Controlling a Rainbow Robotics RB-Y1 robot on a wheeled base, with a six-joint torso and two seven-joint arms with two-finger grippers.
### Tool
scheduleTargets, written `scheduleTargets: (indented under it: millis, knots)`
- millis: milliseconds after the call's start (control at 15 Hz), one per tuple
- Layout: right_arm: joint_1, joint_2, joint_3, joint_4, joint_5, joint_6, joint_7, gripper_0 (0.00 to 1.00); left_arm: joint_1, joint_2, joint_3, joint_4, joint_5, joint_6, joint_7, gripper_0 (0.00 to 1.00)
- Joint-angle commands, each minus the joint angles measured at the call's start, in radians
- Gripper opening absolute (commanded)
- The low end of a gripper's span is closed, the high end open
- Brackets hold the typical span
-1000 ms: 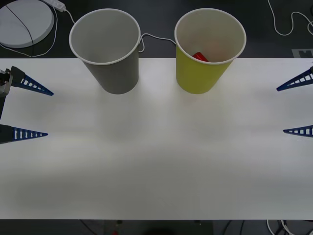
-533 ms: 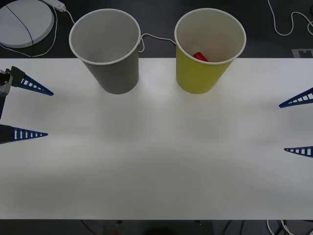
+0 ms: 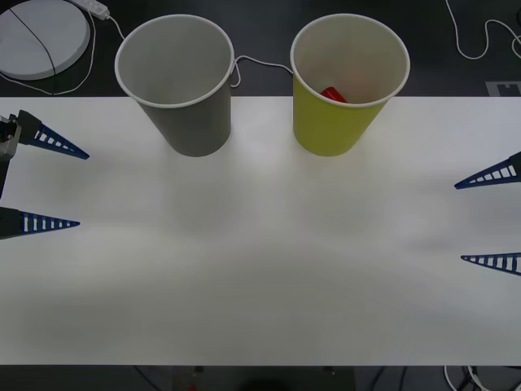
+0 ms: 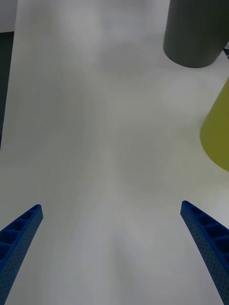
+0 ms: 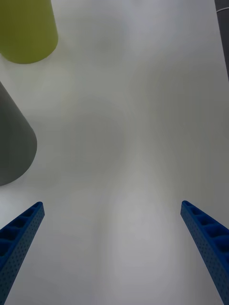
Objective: Put the can into the green bin and the plastic bottle into the gray bin
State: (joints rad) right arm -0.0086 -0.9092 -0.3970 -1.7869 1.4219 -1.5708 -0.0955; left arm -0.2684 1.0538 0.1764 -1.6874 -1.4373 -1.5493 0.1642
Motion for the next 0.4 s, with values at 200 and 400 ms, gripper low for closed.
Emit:
scheduleTargets:
  millis: [200,400]
  knots:
    - [0.001,0.001,0.003,-0.002,0.011,0.0,0.002,1.0,0.0,0.0,0.0,0.0,0.0,0.0,0.0,1.0]
    - [0.001,0.001,0.003,-0.002,0.011,0.0,0.002,1.0,0.0,0.0,0.0,0.0,0.0,0.0,0.0,1.0]
